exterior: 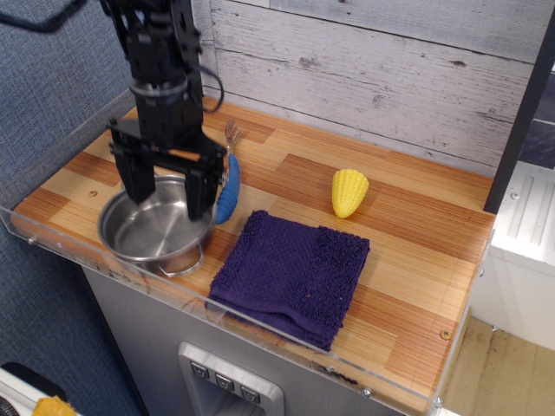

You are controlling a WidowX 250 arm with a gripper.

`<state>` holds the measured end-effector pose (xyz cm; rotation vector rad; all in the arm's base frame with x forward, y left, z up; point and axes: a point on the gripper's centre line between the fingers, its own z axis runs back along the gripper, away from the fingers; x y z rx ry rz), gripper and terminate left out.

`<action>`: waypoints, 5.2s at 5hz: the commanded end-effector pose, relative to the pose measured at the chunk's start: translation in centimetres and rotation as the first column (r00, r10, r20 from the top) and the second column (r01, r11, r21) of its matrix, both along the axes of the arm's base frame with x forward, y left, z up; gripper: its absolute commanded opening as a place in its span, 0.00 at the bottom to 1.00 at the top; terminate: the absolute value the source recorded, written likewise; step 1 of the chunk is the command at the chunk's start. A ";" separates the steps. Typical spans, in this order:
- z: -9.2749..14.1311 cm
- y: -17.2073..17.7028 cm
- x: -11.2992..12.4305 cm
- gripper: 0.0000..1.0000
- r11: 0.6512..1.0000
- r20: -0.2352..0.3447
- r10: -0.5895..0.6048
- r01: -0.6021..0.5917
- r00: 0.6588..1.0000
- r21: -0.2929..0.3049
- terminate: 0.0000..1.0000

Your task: Place the pot on top of the violet cloth.

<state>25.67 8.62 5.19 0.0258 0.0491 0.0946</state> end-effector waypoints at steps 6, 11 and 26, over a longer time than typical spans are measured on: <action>-3.4 -3.7 1.1 1.00 0.997 -0.053 -0.033 0.037 0.998 0.072 0.00; 3.9 -1.5 -0.7 0.00 0.998 0.060 0.011 -0.007 0.998 -0.063 0.00; 12.3 -8.0 0.7 1.00 0.989 0.071 -0.089 0.096 0.994 -0.109 1.00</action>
